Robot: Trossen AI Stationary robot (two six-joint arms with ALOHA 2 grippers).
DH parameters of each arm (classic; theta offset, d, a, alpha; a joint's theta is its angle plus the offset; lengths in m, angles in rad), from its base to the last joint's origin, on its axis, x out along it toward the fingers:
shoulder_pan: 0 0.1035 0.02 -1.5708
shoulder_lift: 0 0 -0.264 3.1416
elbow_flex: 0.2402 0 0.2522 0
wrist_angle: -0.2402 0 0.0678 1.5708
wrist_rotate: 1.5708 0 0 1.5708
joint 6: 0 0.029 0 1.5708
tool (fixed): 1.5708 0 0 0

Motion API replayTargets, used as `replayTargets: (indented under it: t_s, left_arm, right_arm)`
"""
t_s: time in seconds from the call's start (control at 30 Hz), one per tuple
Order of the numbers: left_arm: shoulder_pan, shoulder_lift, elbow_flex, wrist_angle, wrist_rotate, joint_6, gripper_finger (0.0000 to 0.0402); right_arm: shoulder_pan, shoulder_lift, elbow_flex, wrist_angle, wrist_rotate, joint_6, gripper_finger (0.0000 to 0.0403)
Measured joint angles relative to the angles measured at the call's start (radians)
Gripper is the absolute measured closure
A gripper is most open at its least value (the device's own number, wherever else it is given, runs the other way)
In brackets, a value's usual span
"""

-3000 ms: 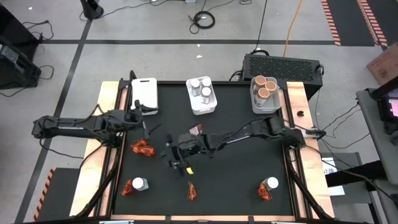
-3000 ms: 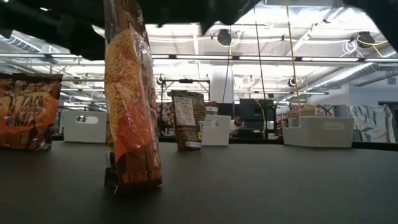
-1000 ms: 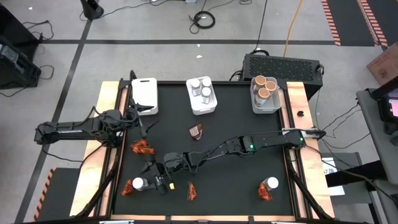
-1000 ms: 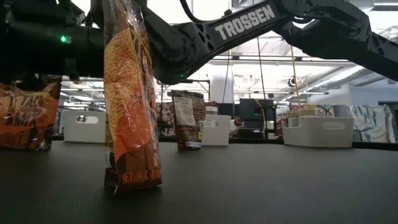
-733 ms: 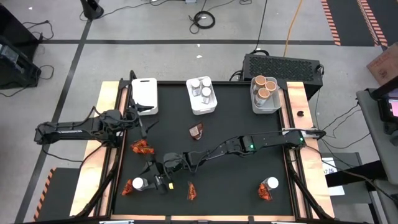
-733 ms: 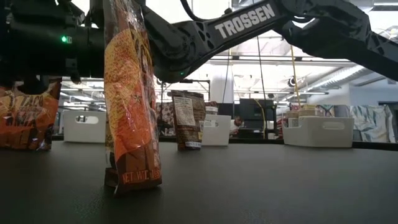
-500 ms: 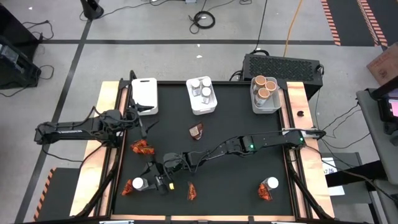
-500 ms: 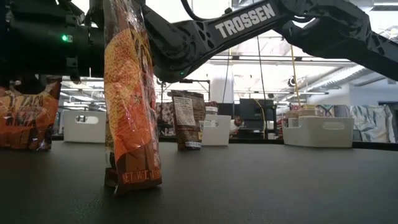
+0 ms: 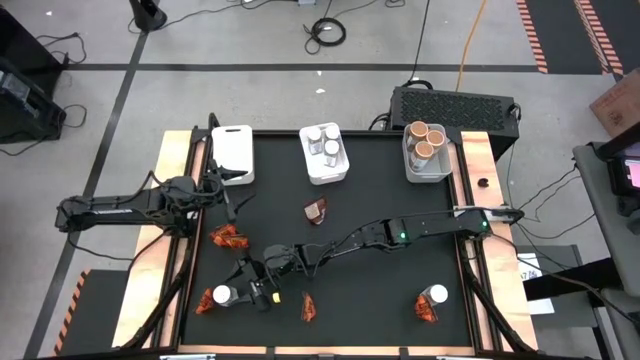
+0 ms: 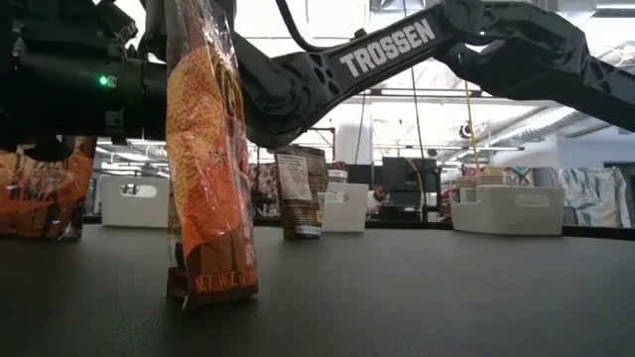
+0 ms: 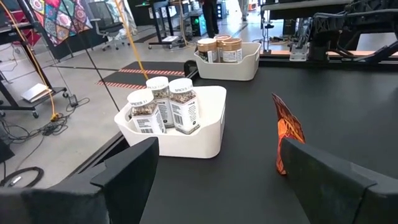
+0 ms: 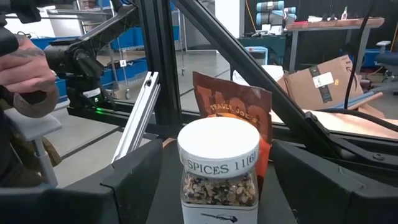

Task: Sort spices by type
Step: Put the white seasoning bottle into the right white bin

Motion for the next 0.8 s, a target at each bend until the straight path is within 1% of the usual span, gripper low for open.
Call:
replayTargets:
  t_s: [0.37, 0.8]
  left_arm:
    - [0.0, 0.0, 0.0, 0.001, 0.0, -0.005, 0.0063]
    - [0.0, 0.0, 0.0, -0.001, -0.001, -0.006, 0.0063]
  right_arm:
    - [-0.005, 0.0, 0.0, -0.027, -0.005, 0.011, 0.0107]
    - [-0.005, 0.0, 0.0, -0.028, -0.002, -0.014, 0.0111]
